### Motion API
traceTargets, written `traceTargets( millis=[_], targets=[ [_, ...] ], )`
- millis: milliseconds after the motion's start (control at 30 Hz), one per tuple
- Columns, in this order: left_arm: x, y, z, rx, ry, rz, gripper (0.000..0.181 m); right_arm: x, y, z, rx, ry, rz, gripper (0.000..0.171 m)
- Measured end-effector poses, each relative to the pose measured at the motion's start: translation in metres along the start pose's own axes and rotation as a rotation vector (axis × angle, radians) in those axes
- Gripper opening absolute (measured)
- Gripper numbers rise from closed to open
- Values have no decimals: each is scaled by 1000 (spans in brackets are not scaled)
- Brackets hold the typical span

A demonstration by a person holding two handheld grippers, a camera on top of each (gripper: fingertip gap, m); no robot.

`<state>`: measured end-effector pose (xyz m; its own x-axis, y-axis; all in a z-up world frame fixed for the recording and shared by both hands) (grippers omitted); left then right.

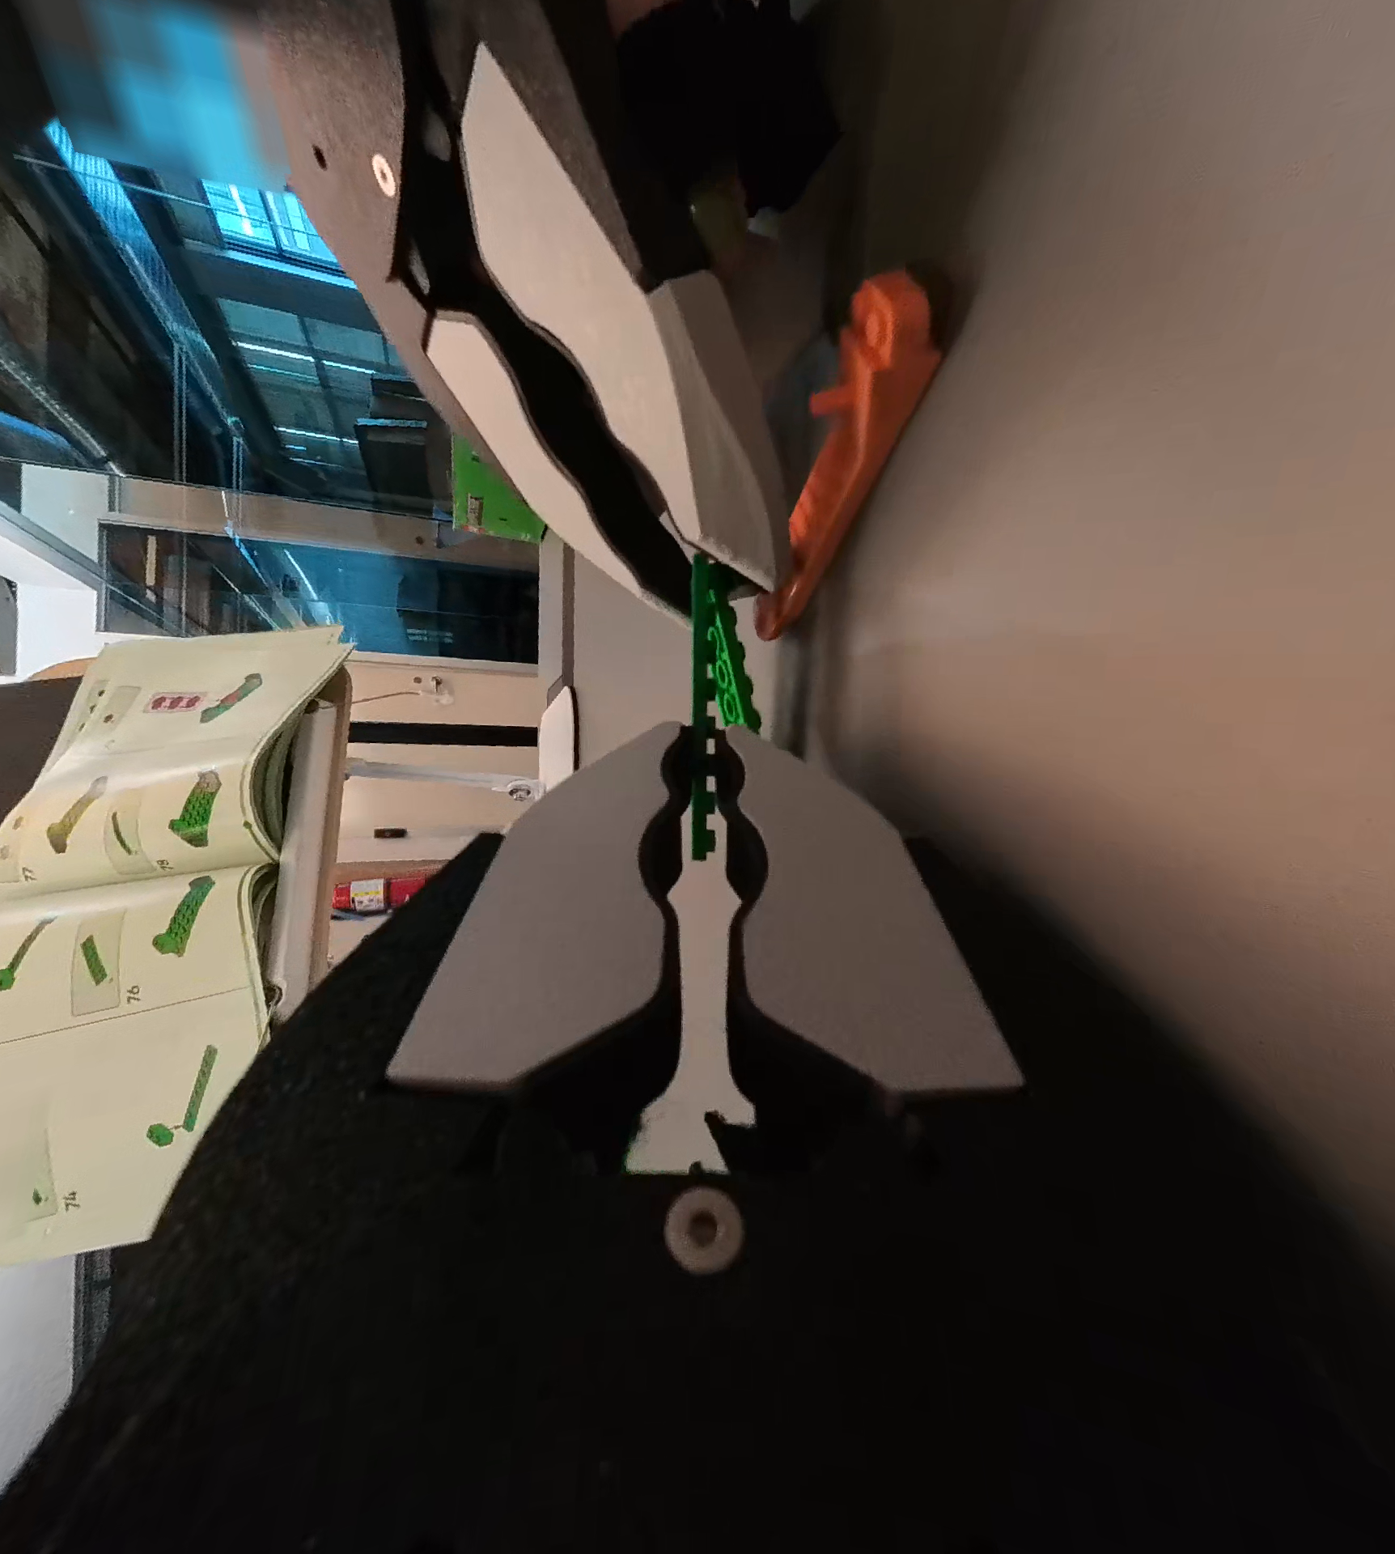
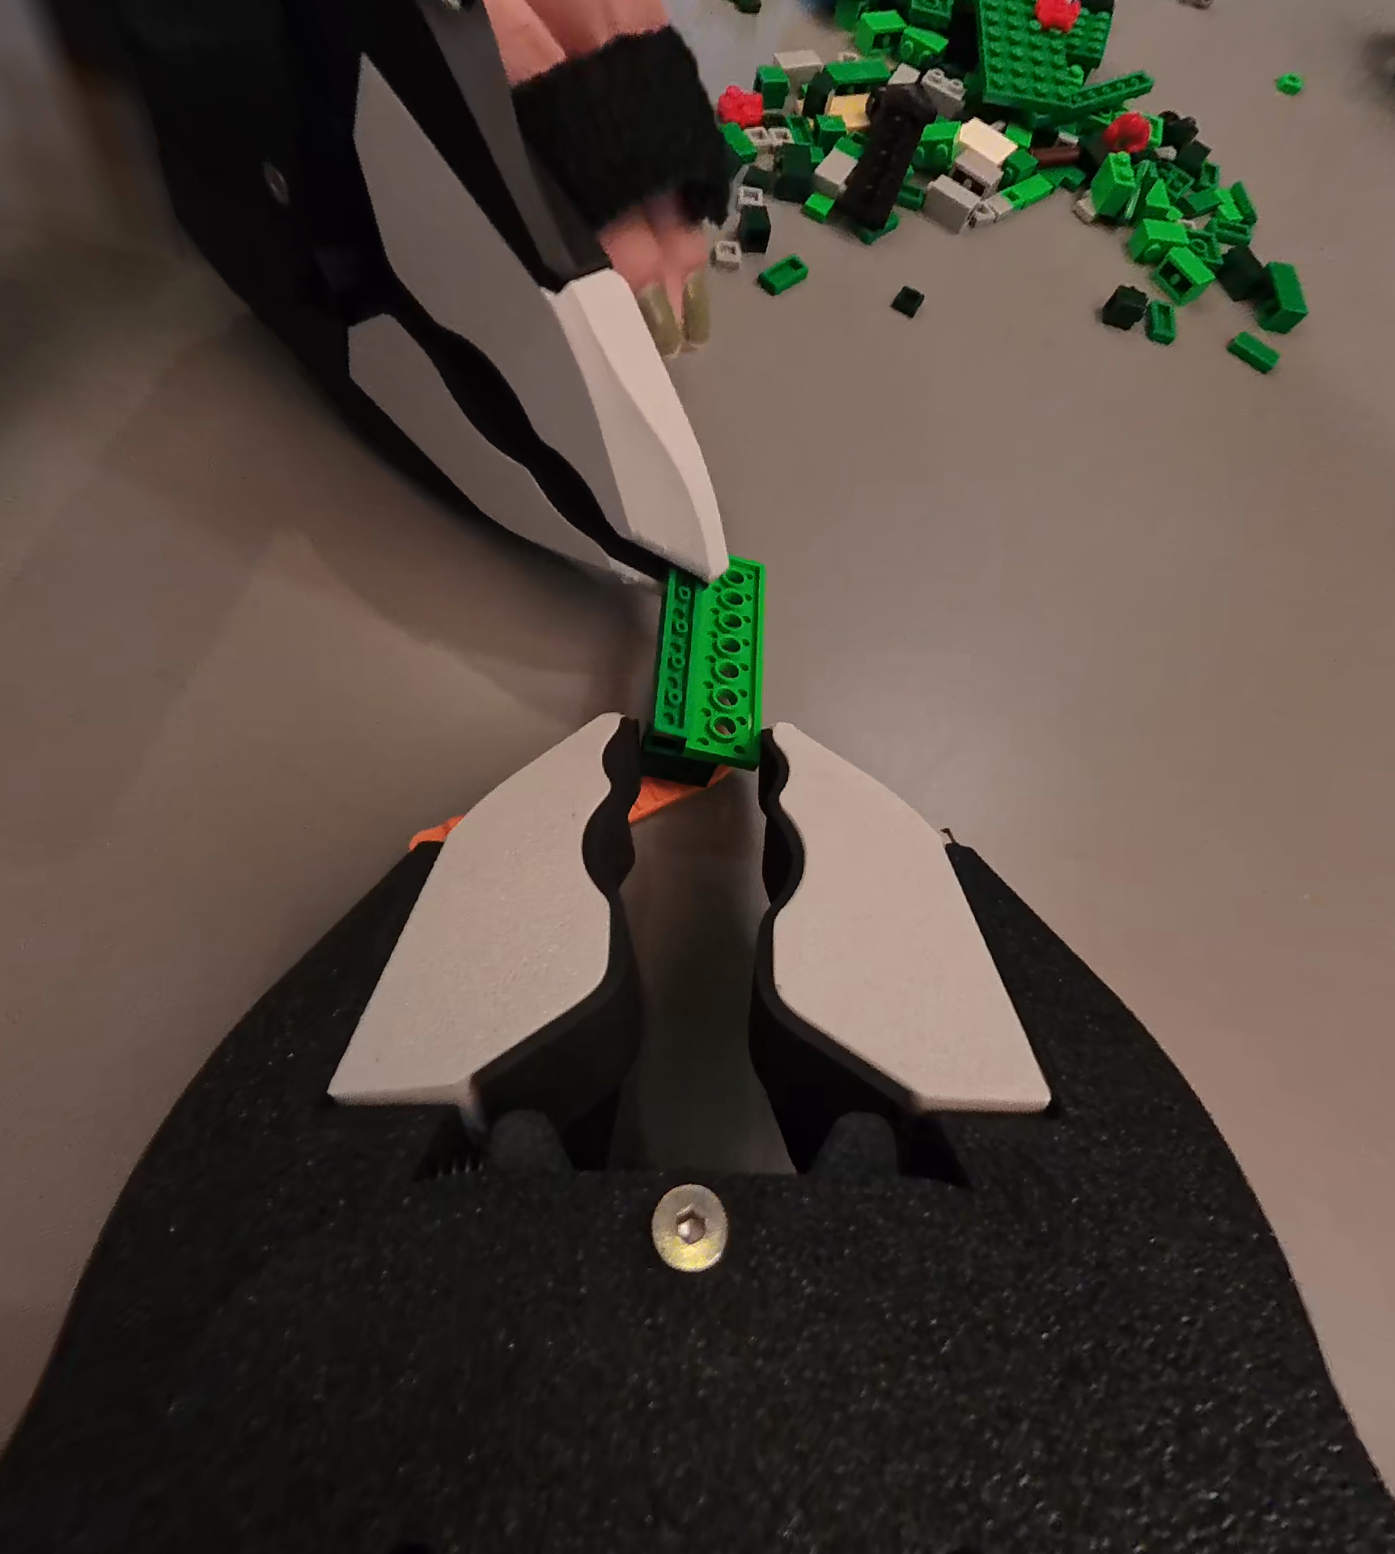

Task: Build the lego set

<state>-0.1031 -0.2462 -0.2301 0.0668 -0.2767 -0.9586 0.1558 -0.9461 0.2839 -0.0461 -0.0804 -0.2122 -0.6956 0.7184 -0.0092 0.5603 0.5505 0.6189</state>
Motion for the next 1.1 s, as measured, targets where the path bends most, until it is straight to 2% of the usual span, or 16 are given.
traceTargets(
  millis=[467, 1100],
  targets=[
    [4, -2, -6, -49, -173, 4, 4, 2, 0, 0, -14, -33, -22, 26],
    [4, -5, -6, -56, -151, 1, 4, 8, -3, 0, -41, -101, -70, 27]
  ],
)
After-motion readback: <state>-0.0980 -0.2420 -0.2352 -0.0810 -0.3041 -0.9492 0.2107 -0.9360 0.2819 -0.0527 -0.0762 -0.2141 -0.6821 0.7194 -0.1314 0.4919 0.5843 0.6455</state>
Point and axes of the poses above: each gripper's, where its closed fingertips meet, y back along the fingers, z out of its underside, x = y × z across the jaws, the point moved 10 cm from there along y, back along the fingers, and after that the axes turned 11 degrees about -y, right-handed, at the moved point
